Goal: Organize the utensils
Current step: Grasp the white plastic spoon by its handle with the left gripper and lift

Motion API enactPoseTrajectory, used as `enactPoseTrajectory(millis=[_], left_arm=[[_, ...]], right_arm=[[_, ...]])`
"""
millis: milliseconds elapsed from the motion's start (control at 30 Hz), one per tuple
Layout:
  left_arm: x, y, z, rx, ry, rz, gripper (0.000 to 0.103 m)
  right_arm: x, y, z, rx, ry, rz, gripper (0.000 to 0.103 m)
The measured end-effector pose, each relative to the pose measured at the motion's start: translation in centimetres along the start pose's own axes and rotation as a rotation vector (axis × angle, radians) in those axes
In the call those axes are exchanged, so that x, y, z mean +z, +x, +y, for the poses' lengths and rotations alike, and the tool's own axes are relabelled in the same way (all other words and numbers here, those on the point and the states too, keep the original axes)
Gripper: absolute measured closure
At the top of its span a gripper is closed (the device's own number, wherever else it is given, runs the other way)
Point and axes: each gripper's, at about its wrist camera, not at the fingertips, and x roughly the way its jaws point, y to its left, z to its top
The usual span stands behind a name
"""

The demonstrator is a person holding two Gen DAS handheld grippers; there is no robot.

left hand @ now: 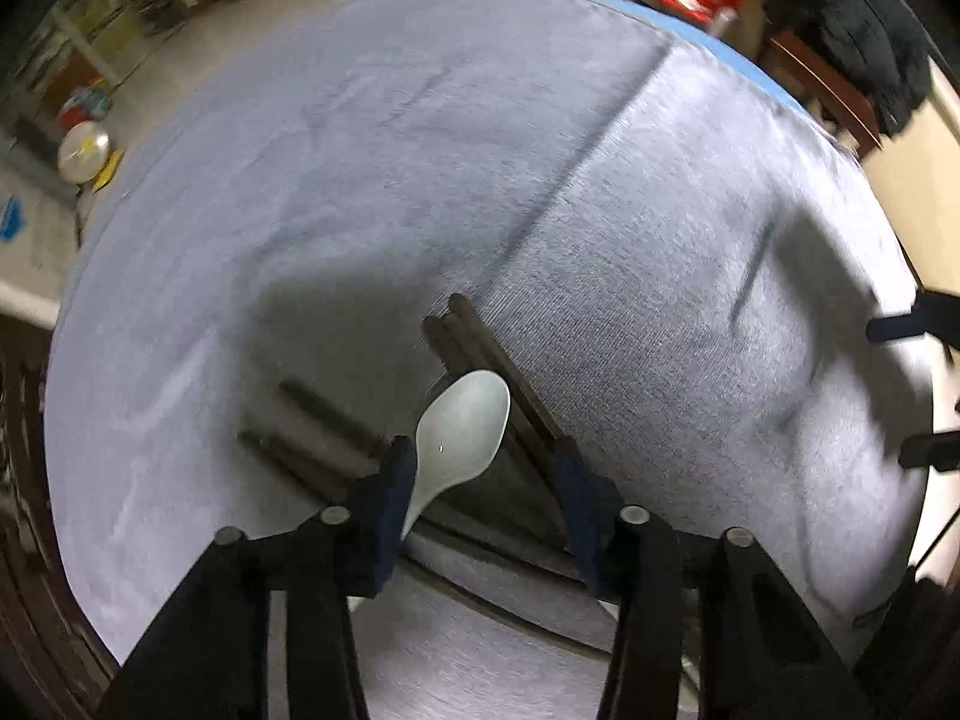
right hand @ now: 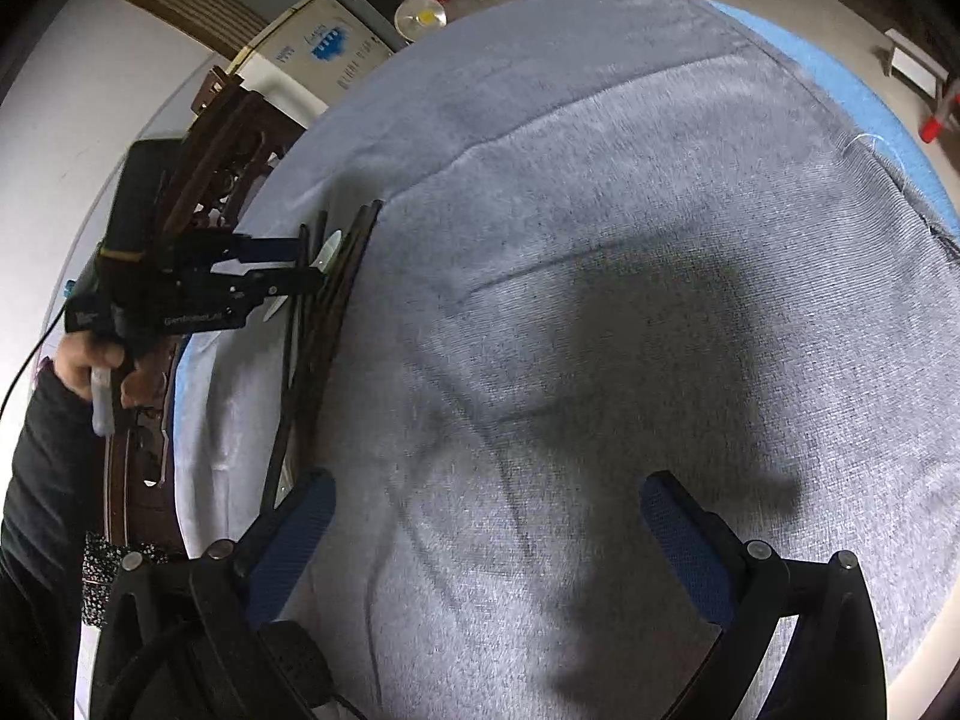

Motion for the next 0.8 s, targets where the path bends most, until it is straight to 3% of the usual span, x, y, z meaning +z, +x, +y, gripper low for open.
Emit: enactPoseTrajectory(millis=[133, 233, 400, 533, 700, 800], left_arm=[[0.4, -0.1, 0.6, -0.038, 0.07, 0.015, 0.066], [1.2, 0.5, 1.1, -0.048, 0.096, 0.043, 0.066], [2.0, 0.8, 2.1, -0.054, 0.114, 0.039, 0.065], [2.4, 1.1, 2.6, -0.061, 0.141, 0.041, 0.056], [3.3, 2.2, 3.0, -0.102, 0.115, 0.029, 0.054], [3.1, 2.3, 4.1, -0.164, 0.072, 0.027, 0.062]], right_arm=[[0.4, 0.2, -0.1, 0.022, 0.004, -0.002, 0.0], [0.6, 0.5, -0.2, 0.042, 0.005, -0.005, 0.0], [0.5, 0.7, -0.1, 0.047, 0.012, -0.001, 0.0], [0.4, 1.0, -0.4, 0.038, 0.025, 0.009, 0.0], [0.8, 1.4, -0.5, 0.028, 0.032, 0.023, 0.0], [0.9, 1.6, -0.2, 0.025, 0.031, 0.025, 0.0]])
